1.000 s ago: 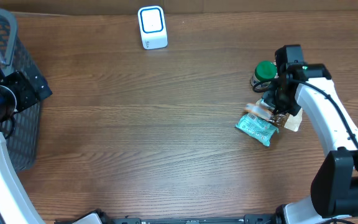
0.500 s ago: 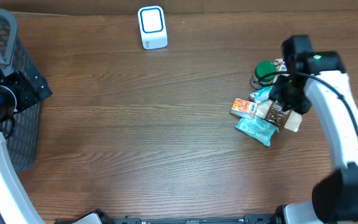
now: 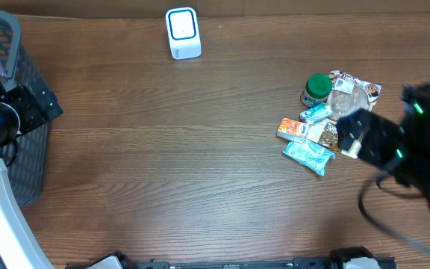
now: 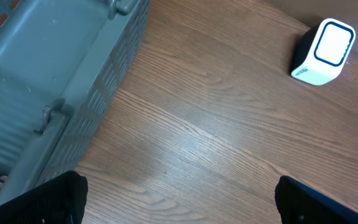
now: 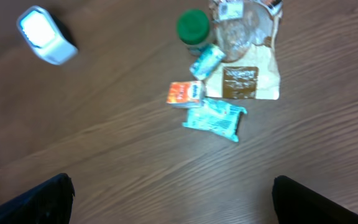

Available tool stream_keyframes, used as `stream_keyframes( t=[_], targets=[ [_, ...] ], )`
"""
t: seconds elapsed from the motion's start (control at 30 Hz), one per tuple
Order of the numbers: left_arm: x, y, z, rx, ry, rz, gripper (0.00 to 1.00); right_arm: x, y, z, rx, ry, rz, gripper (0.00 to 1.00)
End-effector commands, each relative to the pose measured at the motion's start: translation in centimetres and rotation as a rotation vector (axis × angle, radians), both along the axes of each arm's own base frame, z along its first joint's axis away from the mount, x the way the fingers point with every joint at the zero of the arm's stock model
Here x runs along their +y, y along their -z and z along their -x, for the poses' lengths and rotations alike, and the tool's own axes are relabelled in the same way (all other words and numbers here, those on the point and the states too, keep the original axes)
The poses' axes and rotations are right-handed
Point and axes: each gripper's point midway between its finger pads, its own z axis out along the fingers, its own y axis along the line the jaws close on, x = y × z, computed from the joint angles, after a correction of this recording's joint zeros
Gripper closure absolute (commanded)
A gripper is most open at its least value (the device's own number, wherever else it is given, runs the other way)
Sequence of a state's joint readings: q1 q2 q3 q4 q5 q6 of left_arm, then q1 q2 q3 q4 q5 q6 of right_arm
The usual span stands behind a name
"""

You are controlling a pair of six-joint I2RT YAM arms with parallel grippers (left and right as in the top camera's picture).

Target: Scan the item barcode

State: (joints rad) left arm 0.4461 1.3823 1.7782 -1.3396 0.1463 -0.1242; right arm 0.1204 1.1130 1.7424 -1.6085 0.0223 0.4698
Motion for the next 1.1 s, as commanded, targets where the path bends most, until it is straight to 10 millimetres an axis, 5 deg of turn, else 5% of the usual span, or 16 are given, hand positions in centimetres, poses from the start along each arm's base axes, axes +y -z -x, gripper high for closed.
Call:
stream_keyframes(
  t=[0.0,0.17,0.37,0.8,1.07],
  targets=[
    [0.1,-0.2,-0.1,-0.009,-0.002,0.005,0.0,0.4,-1.8,1.7,-0.081,-0.028,-0.028,0.0],
    [0.1,-0.2,-0.1,-0.009,-0.002,0.005,0.0,-0.3,-2.6,4.1,-0.136,-0.014,-0.016,0.0],
    [0.1,-0.2,-0.1,-0.009,-0.002,0.005,0.0,-1.4,-3.1,4.1,-0.177,0.022,0.037,0.0],
    [0.1,-0.2,-0.1,-0.009,-0.002,0.005,0.01,-1.5,-0.4,-0.9,-0.332,0.0,0.112,0.0],
    [0.1,-0.2,-0.1,-0.009,-0.002,0.005,0.0,1.3,3.8,-3.8,-0.609,-0.215,0.157,0.0]
  ],
)
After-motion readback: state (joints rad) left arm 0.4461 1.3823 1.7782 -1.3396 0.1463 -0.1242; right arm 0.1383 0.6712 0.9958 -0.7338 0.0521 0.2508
